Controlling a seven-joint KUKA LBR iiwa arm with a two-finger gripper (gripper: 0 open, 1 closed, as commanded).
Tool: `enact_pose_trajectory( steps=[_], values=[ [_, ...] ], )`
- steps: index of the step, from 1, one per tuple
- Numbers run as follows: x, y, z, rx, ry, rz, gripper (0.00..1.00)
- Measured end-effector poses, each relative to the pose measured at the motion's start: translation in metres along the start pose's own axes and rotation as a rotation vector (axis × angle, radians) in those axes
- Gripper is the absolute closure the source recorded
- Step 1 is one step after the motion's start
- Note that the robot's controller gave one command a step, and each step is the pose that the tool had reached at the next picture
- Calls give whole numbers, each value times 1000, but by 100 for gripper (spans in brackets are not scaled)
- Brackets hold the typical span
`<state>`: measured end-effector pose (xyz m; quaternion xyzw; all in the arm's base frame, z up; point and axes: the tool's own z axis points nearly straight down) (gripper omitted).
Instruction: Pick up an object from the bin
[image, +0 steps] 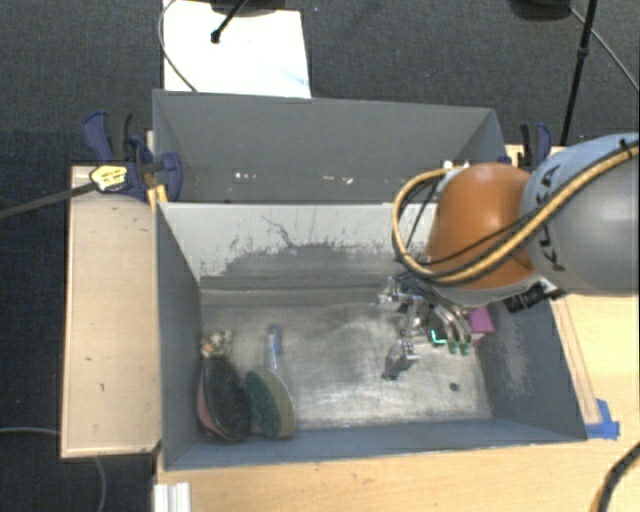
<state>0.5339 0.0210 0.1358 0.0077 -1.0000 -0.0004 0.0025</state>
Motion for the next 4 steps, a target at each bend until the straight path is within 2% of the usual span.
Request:
enact_pose_trajectory(
  steps=[1,2,3,4],
  values=[
    [-55,62,62,1,-11,-223,0],
    [-50,72,34,-1,-12,-13,0],
    [-46,46,32,1,-6,56,0],
    [-57,1,62,-5,-8,326,0]
  ],
)
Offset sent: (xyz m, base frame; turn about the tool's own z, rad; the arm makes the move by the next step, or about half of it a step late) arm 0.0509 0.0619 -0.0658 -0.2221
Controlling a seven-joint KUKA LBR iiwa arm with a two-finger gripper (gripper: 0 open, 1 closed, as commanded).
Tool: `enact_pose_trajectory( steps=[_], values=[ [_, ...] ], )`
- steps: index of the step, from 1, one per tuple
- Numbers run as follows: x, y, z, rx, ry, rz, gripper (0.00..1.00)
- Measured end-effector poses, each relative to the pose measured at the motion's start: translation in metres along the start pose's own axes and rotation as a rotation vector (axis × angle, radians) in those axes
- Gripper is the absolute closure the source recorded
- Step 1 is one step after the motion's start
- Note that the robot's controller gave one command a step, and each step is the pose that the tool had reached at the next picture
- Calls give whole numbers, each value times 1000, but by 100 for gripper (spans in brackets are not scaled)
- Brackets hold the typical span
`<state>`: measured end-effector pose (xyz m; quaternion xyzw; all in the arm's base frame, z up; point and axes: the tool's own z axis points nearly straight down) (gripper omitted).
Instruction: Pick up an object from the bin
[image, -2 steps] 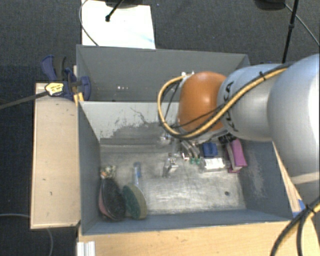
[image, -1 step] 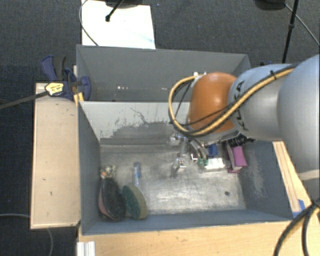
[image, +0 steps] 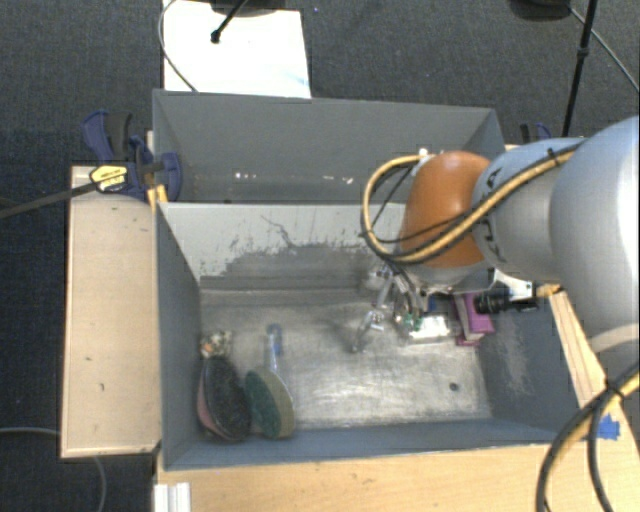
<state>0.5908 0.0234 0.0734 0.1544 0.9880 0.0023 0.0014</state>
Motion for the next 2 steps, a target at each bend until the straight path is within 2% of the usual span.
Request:
enact_pose_trajectory(
  steps=[1,2],
  values=[
    [-39,-123,0,5,-6,98,0],
    [-40,-120,-2,3,-10,93,100]
  ],
)
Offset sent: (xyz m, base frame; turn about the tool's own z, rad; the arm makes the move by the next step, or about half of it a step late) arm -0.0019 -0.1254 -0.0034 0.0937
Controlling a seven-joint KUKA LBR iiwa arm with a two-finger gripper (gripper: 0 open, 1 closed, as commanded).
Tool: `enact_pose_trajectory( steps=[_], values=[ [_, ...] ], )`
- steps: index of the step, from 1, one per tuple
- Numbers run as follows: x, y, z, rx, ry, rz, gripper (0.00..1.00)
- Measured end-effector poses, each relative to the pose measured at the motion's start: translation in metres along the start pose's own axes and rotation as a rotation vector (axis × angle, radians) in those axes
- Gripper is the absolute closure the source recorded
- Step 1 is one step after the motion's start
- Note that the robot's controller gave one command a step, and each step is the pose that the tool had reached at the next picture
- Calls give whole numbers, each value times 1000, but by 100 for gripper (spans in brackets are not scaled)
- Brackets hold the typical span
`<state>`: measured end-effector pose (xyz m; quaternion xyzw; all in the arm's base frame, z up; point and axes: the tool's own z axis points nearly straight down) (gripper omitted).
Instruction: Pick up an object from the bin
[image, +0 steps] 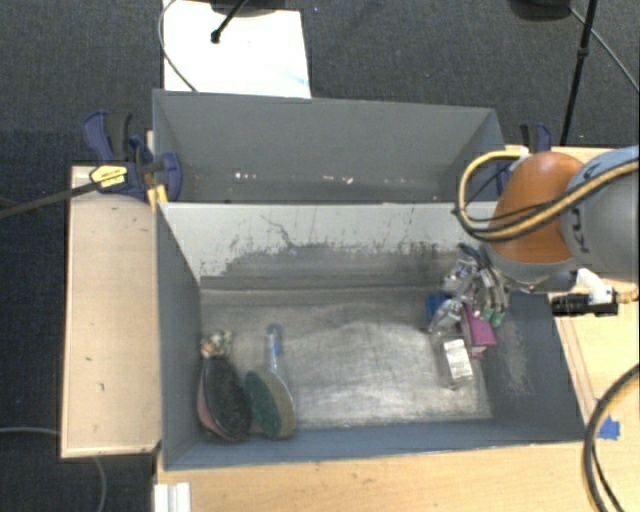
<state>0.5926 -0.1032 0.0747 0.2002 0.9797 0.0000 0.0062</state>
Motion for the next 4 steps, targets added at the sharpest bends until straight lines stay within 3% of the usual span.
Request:
enact_pose_trajectory(
  steps=[1,2,4],
  values=[
    [-3,0,-45,0,4,-2,100],
    [-4,1,-54,0,6,-4,100],
    [-8,2,-121,0,5,-11,100]
  ],
)
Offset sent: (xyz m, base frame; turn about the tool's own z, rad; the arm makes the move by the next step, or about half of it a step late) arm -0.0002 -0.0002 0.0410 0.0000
